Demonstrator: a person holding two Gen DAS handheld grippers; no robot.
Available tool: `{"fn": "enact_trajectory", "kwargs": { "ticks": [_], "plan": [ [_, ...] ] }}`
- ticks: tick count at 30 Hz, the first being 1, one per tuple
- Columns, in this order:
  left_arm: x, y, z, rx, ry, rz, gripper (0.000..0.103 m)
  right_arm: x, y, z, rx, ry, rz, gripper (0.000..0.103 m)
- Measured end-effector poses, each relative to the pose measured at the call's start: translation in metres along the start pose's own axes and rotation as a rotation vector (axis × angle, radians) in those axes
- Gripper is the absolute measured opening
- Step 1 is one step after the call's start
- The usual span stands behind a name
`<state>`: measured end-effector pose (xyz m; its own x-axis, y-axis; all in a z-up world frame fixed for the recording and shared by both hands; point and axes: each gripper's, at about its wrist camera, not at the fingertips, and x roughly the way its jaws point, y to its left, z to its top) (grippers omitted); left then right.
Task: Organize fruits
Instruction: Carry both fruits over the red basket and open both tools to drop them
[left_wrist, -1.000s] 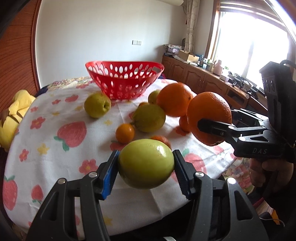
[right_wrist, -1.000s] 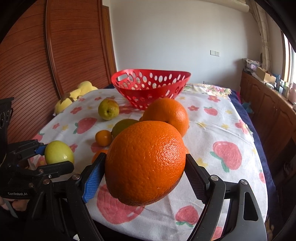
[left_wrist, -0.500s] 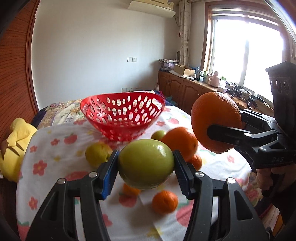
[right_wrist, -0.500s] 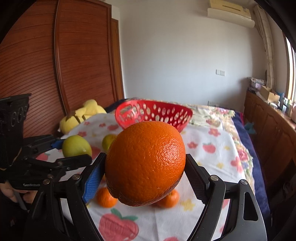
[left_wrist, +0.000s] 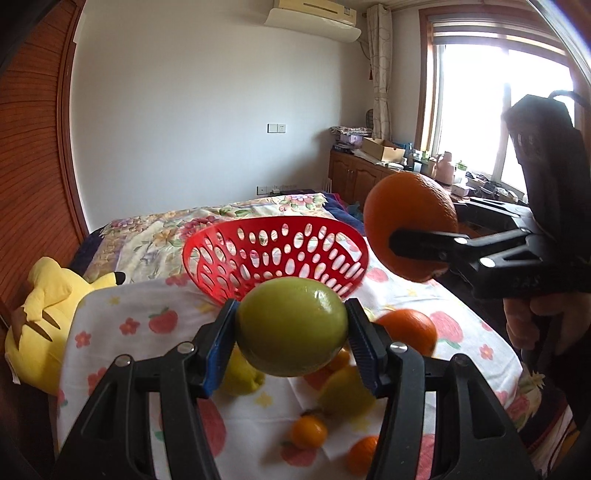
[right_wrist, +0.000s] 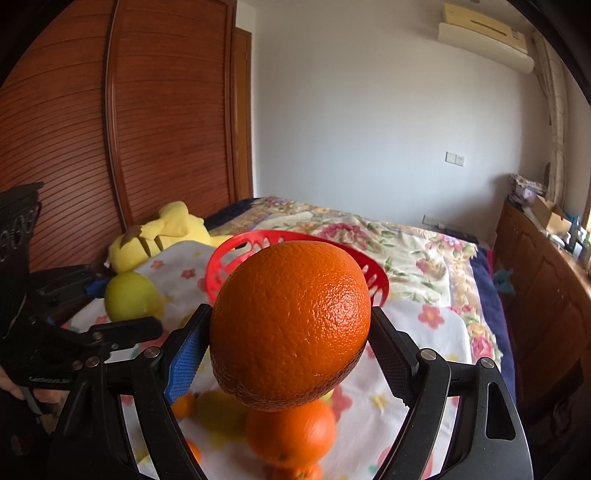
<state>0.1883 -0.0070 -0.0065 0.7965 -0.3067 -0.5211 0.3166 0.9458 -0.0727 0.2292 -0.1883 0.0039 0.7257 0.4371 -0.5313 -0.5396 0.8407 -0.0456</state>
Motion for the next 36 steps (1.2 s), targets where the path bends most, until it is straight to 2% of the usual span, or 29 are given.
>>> {"fn": "enact_trajectory", "kwargs": {
  "ticks": [7,13,21,26,36],
  "plan": [
    [0.028,0.011,0.020,-0.004,0.022,0.004,0.056,0.049,-0.026,0.022,-0.017,0.086,0.006,0.085],
    [0.060,0.023,0.033,-0.008,0.053,0.009,0.056,0.093,-0.041,0.025,-0.051,0.171,0.015,0.085],
    [0.086,0.032,0.035,-0.018,0.085,0.014,0.056,0.141,-0.041,0.019,-0.113,0.277,0.042,0.085],
    [0.093,0.036,0.034,-0.021,0.095,0.013,0.056,0.157,-0.032,0.011,-0.172,0.328,0.030,0.085],
    [0.099,0.040,0.033,-0.024,0.105,0.008,0.056,0.182,-0.036,0.004,-0.177,0.412,0.018,0.085]
  ]
}}
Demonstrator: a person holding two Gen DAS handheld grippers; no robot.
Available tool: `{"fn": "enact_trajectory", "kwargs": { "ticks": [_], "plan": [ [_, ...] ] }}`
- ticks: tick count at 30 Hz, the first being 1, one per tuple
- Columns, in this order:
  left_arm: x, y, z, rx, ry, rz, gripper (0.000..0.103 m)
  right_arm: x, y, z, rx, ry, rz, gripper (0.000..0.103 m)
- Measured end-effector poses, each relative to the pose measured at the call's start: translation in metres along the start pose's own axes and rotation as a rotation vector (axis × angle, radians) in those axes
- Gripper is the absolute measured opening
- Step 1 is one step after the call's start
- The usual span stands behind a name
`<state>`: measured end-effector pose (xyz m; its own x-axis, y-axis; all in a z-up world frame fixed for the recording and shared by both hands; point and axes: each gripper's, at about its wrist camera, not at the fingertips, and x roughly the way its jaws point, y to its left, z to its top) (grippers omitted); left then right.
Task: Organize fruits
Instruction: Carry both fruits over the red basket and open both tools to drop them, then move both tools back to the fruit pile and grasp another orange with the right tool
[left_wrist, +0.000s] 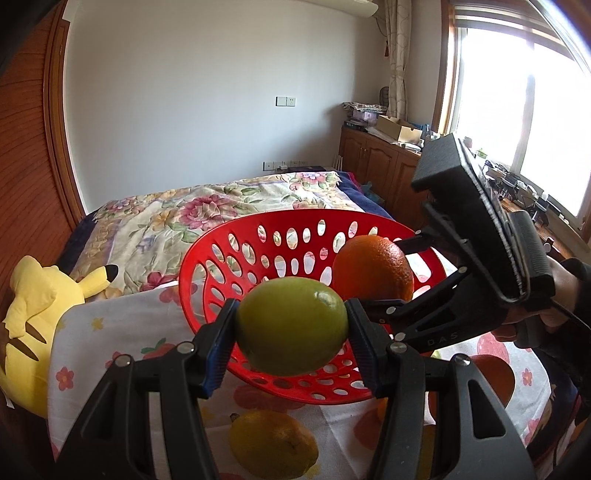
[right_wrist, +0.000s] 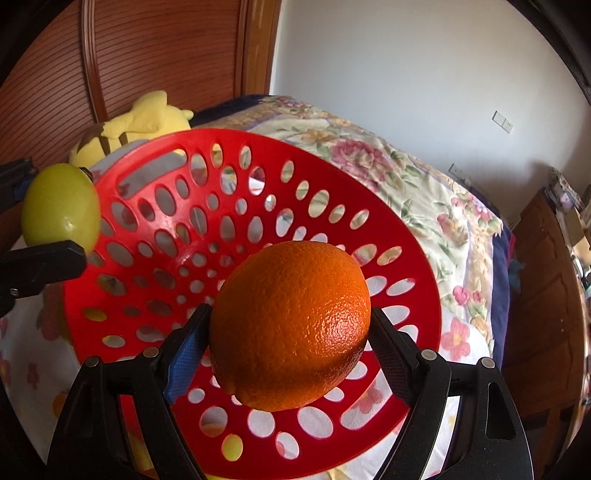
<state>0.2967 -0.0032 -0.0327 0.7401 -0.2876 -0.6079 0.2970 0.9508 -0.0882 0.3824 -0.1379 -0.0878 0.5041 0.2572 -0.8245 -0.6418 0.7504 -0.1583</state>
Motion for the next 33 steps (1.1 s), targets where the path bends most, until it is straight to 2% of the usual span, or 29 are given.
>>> {"fn": "enact_trajectory", "kwargs": {
  "ticks": [5,8,13,22,33],
  "plan": [
    [0.001,0.003,-0.002,-0.006,0.004,-0.002,0.056,0.006,0.005,-0.002,-0.018,0.004,-0.017,0.085],
    [0.002,0.004,-0.002,-0.007,0.006,0.000,0.056,-0.009,0.002,0.002,0.002,-0.079,-0.026,0.086],
    [0.002,-0.004,-0.001,0.003,0.008,-0.005,0.056,-0.026,-0.009,0.001,0.042,-0.122,-0.024,0.086],
    [0.018,-0.020,-0.006,0.016,0.049,0.011,0.057,-0.068,-0.022,-0.026,0.139,-0.215,0.001,0.086],
    [-0.015,-0.028,-0.010,-0.006,0.003,0.002,0.060,-0.105,-0.013,-0.066,0.224,-0.290,0.019,0.086]
  ]
}}
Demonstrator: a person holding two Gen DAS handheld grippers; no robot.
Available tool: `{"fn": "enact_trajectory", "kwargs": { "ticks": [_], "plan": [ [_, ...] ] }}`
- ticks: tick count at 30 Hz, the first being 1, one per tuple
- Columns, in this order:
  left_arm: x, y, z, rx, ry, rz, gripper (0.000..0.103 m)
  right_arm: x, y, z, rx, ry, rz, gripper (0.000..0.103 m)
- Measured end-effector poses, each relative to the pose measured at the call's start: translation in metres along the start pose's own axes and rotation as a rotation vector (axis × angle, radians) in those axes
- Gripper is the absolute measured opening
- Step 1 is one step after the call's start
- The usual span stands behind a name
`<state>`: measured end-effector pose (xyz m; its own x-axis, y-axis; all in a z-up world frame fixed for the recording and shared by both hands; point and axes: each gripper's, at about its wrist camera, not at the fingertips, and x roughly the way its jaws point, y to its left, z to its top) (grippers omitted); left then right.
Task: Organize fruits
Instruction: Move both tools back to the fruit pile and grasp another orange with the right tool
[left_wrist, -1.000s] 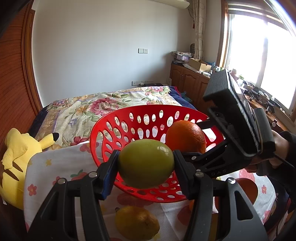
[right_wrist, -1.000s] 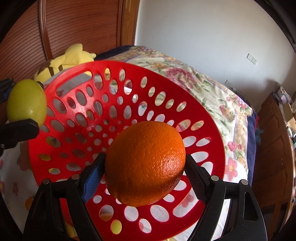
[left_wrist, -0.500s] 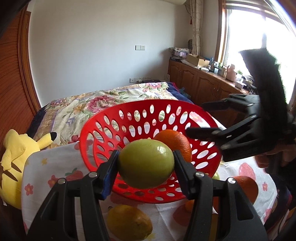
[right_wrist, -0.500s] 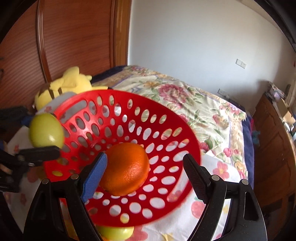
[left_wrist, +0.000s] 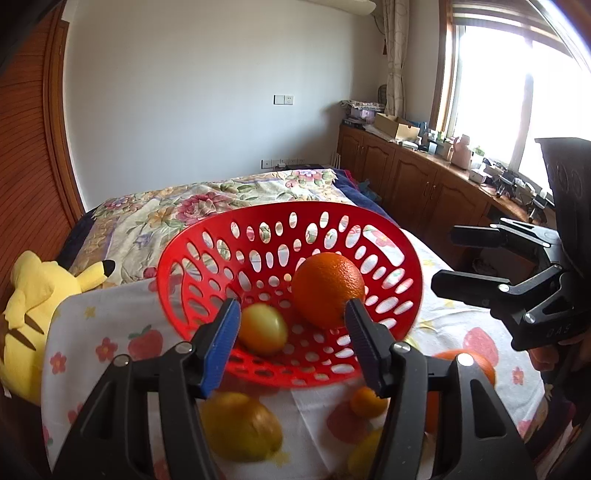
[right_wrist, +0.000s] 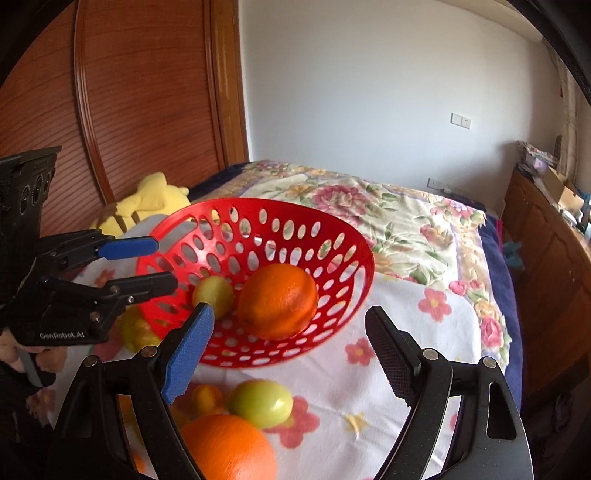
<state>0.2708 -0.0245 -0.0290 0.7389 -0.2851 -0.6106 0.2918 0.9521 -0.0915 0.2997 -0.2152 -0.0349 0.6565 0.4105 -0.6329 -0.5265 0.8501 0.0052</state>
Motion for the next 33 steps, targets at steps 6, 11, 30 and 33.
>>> {"fn": "enact_trajectory", "kwargs": {
  "ticks": [6,11,30,33],
  "plan": [
    [-0.028,-0.009,-0.023,-0.005,-0.023,-0.005,0.063,-0.026,0.008,-0.020,0.021,-0.032,-0.007,0.086],
    [-0.047,-0.015,-0.044,-0.015,-0.036,-0.015,0.063,-0.040,0.021,-0.041,0.027,-0.041,-0.015,0.087],
    [-0.075,-0.039,-0.102,-0.009,-0.018,-0.034,0.064,-0.057,0.045,-0.098,0.071,-0.025,-0.046,0.089],
    [-0.078,-0.040,-0.108,-0.006,-0.015,-0.031,0.064,-0.056,0.045,-0.102,0.082,-0.021,-0.051,0.089]
  ]
}}
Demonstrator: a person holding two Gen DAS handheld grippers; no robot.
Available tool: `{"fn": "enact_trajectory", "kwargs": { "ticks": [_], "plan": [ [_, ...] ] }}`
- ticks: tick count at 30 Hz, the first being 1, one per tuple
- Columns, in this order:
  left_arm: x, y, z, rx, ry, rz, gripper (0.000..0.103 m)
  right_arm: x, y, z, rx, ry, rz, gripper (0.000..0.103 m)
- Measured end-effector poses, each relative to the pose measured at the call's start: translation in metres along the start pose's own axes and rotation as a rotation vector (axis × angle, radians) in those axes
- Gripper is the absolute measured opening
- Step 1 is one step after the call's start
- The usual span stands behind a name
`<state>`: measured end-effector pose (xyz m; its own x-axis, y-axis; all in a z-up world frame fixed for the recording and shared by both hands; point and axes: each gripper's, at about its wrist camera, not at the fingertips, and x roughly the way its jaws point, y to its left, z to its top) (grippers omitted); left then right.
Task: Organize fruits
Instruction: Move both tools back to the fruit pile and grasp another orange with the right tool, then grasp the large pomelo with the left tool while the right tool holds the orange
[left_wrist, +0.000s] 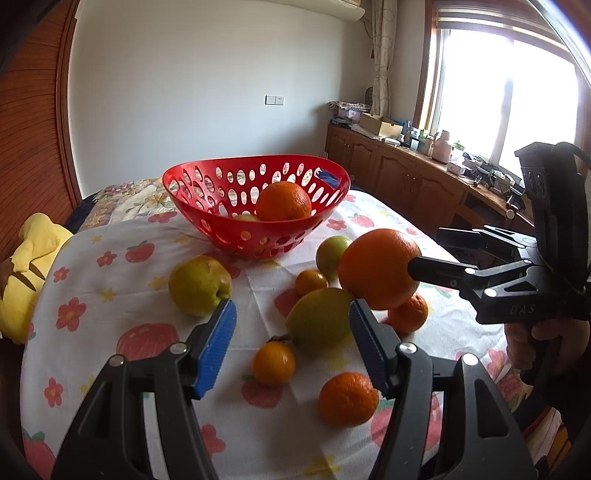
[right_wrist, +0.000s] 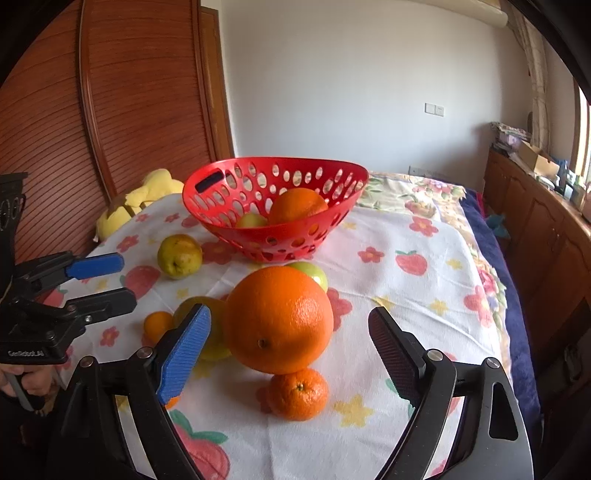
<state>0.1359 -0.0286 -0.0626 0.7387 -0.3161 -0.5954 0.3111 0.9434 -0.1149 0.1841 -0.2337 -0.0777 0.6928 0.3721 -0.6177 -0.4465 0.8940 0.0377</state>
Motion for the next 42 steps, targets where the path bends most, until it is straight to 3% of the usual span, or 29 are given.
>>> {"fn": "enact_trajectory", "kwargs": {
  "ticks": [29,38,42],
  "plan": [
    [-0.004,0.004,-0.025,-0.015,0.022,-0.002,0.065,0.060,0.005,0.003,0.032,0.156,-0.004,0.091],
    [-0.003,0.003,-0.028,-0.020,0.025,-0.003,0.065,0.068,-0.003,0.004,0.097,0.155,0.026,0.093],
    [-0.001,0.002,-0.030,-0.023,0.030,-0.005,0.065,0.068,-0.003,0.003,0.107,0.152,0.063,0.085]
  ]
}}
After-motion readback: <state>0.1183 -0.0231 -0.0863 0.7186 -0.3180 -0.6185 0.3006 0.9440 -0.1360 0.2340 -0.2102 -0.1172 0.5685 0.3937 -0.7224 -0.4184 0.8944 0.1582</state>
